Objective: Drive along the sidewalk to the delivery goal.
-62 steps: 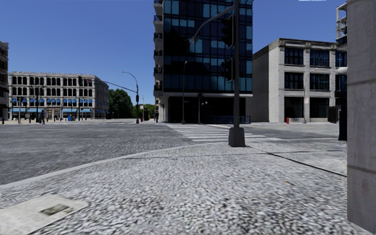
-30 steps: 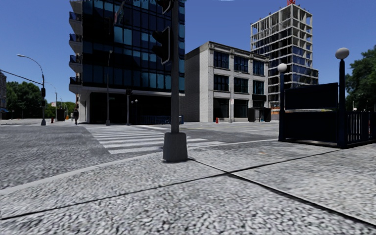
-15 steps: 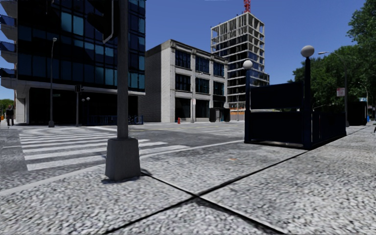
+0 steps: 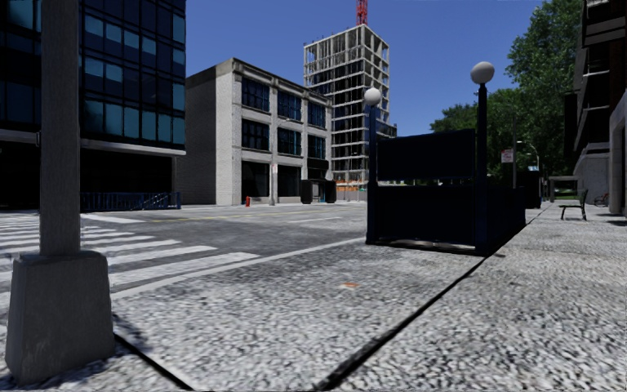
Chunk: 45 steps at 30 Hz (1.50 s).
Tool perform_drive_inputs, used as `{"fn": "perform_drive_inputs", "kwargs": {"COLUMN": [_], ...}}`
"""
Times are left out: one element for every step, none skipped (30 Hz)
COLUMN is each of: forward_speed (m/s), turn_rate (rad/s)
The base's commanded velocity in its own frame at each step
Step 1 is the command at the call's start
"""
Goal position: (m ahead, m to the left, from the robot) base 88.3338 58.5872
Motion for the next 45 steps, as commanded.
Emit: {"fn": "perform_drive_inputs", "kwargs": {"forward_speed": [1.77, 1.77, 1.77, 1.77, 1.77, 1.77, 1.77, 1.77, 1.77, 1.77, 1.77, 1.77, 1.77, 1.77, 1.77, 1.77, 1.77, 1.77, 1.77, 1.77, 1.77, 1.77, 1.77, 1.77, 1.77, 1.77, 1.77, 1.77, 1.77, 1.77, 1.77, 1.77, 1.77, 1.77, 1.77, 1.79, 1.79, 1.85, 2.00, 2.00, 2.00, 2.00, 2.00, 2.00, 2.00], "turn_rate": [0.00, 0.13, 0.13, 0.56, 0.56, 0.61, 0.65, 0.66, 0.66, 0.66, 0.66, 0.66, 0.66, 0.67, 0.69, 0.72, 0.75, 0.75, 0.76, 0.76, 0.76, 0.76, 0.76, 0.76, 0.76, 0.76, 0.76, 0.76, 0.76, 0.76, 0.76, 0.76, 0.76, 0.76, 0.76, 0.76, 0.76, 0.76, 0.76, 0.76, 0.76, 0.76, 0.76, 0.74, 0.74]}}
